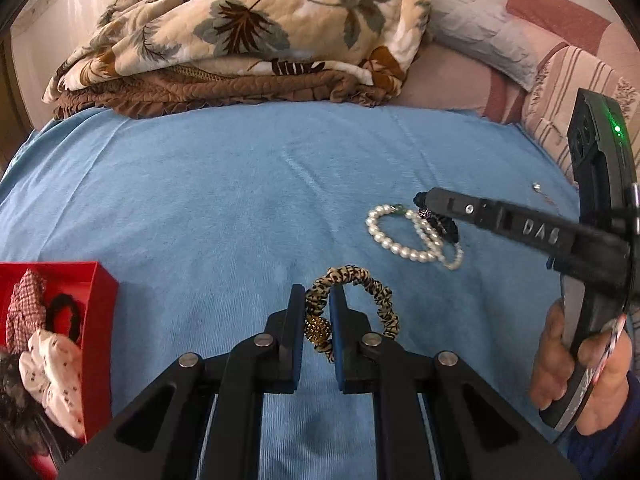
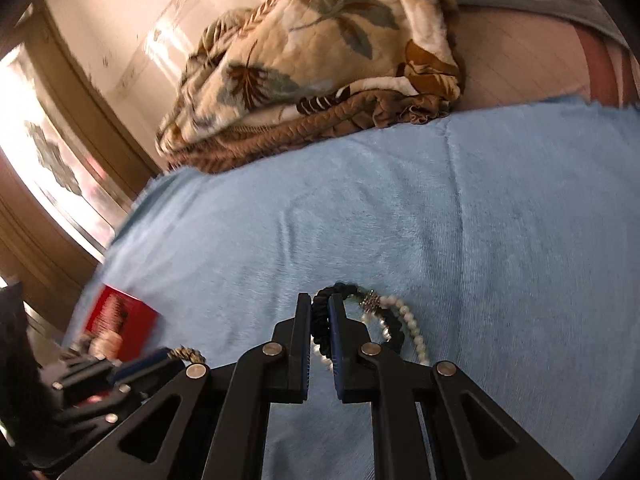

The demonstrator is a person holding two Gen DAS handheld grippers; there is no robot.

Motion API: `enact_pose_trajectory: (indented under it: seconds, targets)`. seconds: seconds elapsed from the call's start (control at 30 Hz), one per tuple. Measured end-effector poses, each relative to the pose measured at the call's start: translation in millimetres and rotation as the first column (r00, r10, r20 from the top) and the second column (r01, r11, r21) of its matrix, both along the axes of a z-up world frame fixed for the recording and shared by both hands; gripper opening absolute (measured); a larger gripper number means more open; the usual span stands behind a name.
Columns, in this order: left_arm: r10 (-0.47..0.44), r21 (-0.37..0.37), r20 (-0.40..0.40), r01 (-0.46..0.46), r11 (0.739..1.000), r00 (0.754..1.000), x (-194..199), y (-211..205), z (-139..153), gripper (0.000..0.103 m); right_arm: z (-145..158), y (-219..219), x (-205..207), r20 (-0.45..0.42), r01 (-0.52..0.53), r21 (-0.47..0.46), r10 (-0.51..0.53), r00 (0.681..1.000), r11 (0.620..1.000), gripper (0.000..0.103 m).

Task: Organize jewelry
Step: 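Lift the leopard hair tie left while the right tool carries the black bracelet to the tray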

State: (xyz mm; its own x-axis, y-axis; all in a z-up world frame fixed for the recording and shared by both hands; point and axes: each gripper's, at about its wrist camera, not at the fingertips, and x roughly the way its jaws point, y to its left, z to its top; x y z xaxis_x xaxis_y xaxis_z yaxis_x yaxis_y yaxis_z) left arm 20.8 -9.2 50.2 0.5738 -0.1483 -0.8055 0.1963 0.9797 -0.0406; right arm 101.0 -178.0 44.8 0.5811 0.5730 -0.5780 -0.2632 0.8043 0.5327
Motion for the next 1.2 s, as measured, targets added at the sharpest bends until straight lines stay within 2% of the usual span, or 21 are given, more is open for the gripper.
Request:
enact_pose_trajectory:
  seconds: [0.2, 0.37, 0.63, 0.8, 0.97, 1.2]
  targets:
    - [-0.009, -0.016, 0.016, 0.010, 1.000, 1.000, -28, 7, 13, 0.012, 12, -15, -25, -0.025, 0.032, 0.149, -0.028, 0.999, 0.988, 0.010]
    - [-0.024, 0.020, 0.048, 0.023, 1.000, 0.999, -59, 15, 22, 0.012, 15, -8, -55, -0.029, 0.036, 0.162, -0.032, 0.999, 0.986, 0.010]
    - [0.020, 0.004, 0.061, -0.021, 1.000, 0.998, -98, 48, 34, 0.012, 8, 23, -107, -0.018, 0.037, 0.033, -0.036, 0.999, 0.999, 0.010]
    - [0.073, -0.012, 0.068, -0.072, 0.997, 0.995, -120, 76, 40, 0.012, 7, 42, -143, 0.006, 0.076, -0.105, -0.076, 0.997, 0.991, 0.010]
    - [0.117, -0.012, 0.080, -0.116, 0.993, 0.990, -140, 94, 41, 0.012, 10, 60, -179, 0.027, 0.114, -0.227, -0.111, 0.993, 0.967, 0.010]
    - [0.137, -0.004, 0.117, -0.138, 0.990, 0.984, -165, 104, 47, 0.012, 18, 86, -217, 0.073, 0.145, -0.402, -0.126, 0.989, 0.904, 0.010]
